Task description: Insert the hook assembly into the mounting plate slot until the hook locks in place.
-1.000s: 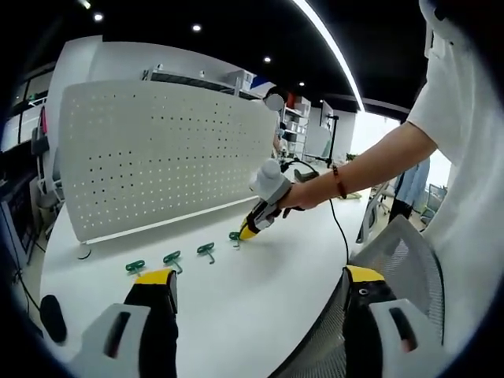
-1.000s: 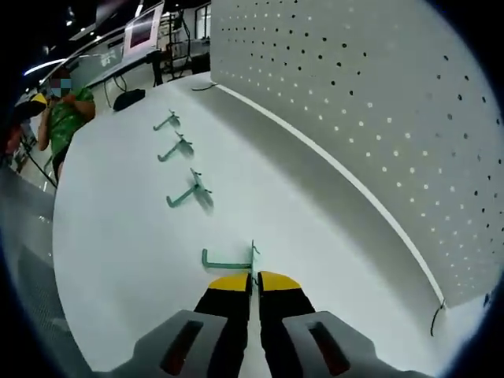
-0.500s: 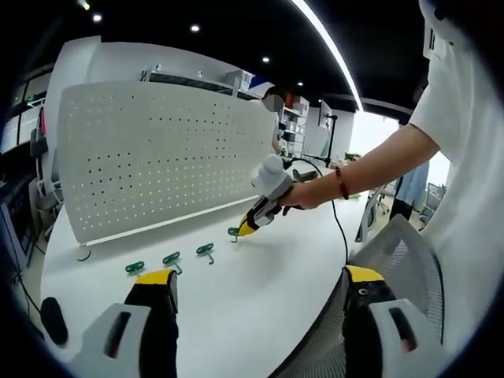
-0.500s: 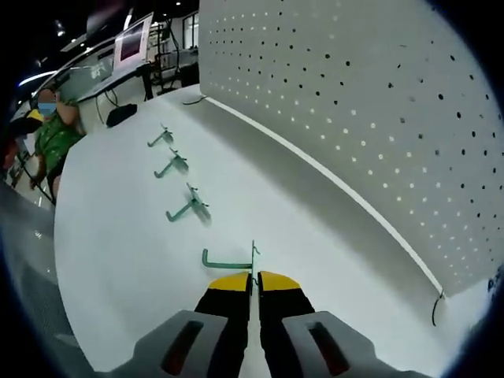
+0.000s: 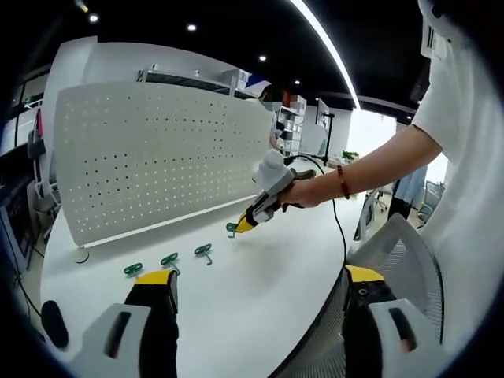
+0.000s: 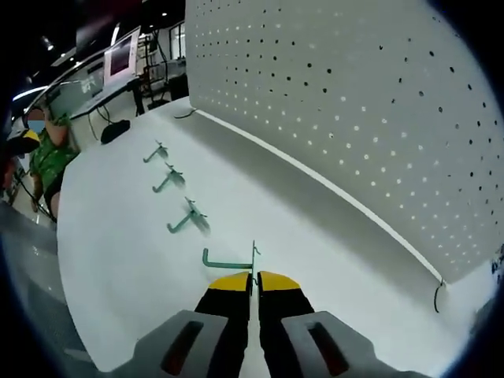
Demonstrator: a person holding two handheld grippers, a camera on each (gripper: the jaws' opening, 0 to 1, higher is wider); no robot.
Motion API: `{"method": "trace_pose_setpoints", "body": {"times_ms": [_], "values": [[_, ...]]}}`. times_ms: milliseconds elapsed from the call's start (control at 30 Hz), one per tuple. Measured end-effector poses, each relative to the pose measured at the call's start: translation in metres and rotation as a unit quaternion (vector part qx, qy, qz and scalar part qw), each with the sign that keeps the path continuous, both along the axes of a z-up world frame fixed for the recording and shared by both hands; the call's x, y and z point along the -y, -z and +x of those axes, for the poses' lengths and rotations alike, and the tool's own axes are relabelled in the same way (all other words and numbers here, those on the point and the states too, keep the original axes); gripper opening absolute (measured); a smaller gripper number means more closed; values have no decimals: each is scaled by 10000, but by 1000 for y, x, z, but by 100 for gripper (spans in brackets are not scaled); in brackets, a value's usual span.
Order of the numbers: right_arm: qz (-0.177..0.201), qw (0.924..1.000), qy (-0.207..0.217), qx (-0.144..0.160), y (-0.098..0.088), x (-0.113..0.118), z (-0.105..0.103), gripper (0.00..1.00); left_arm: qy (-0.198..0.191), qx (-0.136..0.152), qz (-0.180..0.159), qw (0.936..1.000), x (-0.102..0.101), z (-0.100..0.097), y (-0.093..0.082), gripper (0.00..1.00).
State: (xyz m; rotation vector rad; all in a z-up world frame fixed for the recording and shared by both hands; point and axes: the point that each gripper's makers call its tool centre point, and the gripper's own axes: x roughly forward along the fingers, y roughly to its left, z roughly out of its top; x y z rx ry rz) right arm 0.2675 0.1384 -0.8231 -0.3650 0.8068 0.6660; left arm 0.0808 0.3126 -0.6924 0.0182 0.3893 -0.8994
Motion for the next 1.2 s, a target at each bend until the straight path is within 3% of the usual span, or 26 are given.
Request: {"method": "trace_pose_setpoints", "body": {"times_ms": [400, 1033, 1200], "values": [[323, 9991, 164, 209, -20, -5, 1, 1, -83, 41, -286, 9995, 3, 4, -10, 88], [717, 9963, 284, 385, -42, -12, -8, 1, -88, 10, -446, 9990, 8, 6, -13, 87], [791, 9948, 261, 592, -56, -14, -8, 1, -54, -47, -410, 9991, 11, 5, -10, 87]]}}
